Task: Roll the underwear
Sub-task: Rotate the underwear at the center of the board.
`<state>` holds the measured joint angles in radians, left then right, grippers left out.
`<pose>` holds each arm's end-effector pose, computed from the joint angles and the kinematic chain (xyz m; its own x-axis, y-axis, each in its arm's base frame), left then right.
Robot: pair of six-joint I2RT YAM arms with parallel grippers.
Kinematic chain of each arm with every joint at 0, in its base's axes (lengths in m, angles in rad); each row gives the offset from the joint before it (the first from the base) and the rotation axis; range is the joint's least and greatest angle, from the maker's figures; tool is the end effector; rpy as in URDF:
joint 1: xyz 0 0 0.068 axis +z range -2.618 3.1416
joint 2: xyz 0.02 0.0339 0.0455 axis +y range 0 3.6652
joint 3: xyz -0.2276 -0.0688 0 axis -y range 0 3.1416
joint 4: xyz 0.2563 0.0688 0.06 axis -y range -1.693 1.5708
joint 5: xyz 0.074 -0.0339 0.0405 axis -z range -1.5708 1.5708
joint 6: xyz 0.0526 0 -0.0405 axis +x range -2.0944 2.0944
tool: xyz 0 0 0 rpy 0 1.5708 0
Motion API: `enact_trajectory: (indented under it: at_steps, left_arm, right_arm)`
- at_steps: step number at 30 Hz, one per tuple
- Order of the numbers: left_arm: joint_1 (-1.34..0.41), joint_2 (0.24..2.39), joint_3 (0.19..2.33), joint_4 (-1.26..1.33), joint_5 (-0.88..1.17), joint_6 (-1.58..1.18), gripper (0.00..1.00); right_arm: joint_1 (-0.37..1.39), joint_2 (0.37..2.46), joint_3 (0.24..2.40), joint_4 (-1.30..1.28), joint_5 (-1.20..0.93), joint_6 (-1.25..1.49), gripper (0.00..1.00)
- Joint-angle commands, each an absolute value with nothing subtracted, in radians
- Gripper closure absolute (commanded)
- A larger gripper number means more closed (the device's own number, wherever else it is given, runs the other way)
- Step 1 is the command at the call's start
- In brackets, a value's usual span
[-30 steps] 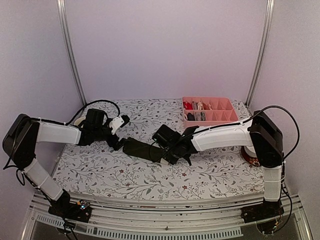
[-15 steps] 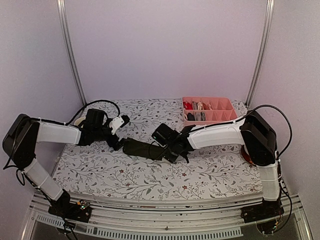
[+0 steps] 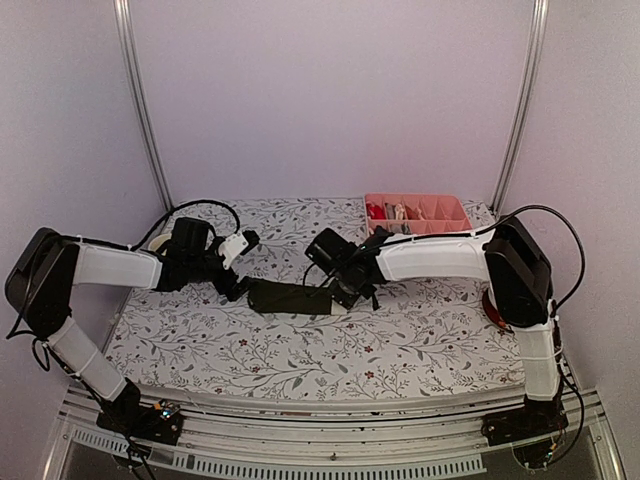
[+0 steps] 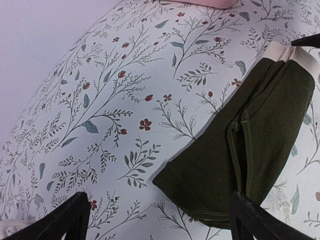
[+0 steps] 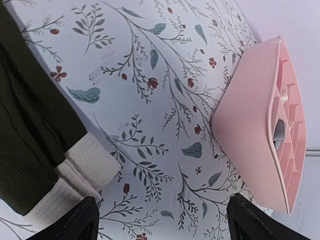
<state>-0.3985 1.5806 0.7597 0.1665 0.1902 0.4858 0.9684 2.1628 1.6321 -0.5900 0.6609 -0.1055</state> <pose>0.3100 -0.1413 0.1180 -0.2536 0.6043 -0.7553 0.7211 0.6386 0.2687 0.2808 0.3514 0.1204 -0.4548 -0.8081 -0.3744 -0.5501 0.5855 -0.5954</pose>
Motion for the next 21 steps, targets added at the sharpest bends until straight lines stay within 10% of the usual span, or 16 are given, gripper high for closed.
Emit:
enact_trajectory:
  at_steps: [1,21]
  left_arm:
    - [-0.390,1.594,0.758,0.179,0.191,0.488,0.01]
    - [-0.394,1.664,0.832,0.163,0.100,0.512,0.01]
  right_arm:
    - [0.975,2.091,1.658,-0.652,0.756,-0.074,0.05]
    - [1.113,2.173,1.496,-0.645,0.651,0.058,0.01]
